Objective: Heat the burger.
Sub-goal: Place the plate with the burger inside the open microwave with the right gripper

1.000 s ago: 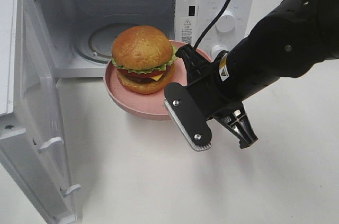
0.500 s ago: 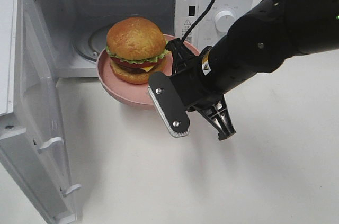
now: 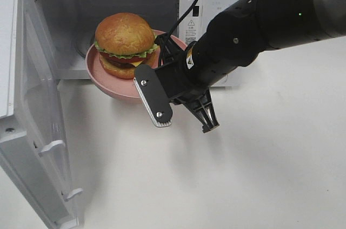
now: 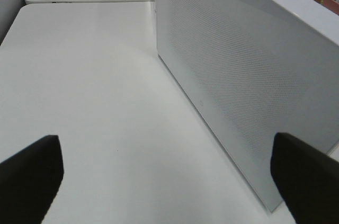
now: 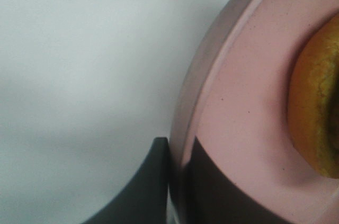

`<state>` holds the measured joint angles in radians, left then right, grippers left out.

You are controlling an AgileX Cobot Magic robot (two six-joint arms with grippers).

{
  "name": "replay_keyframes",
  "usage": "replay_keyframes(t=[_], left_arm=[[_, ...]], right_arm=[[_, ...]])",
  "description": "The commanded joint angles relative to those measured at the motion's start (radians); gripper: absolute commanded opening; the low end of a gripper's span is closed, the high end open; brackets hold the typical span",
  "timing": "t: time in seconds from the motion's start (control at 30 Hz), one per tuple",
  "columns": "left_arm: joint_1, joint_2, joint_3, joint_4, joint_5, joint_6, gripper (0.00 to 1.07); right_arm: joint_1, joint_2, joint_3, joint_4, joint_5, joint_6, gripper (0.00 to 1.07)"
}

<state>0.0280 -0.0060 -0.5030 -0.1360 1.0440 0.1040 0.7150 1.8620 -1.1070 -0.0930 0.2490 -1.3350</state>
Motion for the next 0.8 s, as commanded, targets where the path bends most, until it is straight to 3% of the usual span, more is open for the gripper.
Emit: replay_keyframes(t=[0.03, 0.57, 0.8], left_arm=[[0.002, -0.018, 0.004, -0.006, -0.007, -0.007, 1.0], [0.002, -0.018, 0.004, -0.006, -0.007, -0.007, 1.0], [0.002, -0.018, 0.004, -0.006, -0.007, -0.007, 1.0]], right_arm=[[-0.005, 0.004, -0.038, -0.003, -0.066, 0.035, 0.0], [-0.005, 0.151, -0.245, -0.036, 0.019, 0.145, 0.0], [-0.005, 0.232, -0.364, -0.116, 0.11, 0.22, 0.0]])
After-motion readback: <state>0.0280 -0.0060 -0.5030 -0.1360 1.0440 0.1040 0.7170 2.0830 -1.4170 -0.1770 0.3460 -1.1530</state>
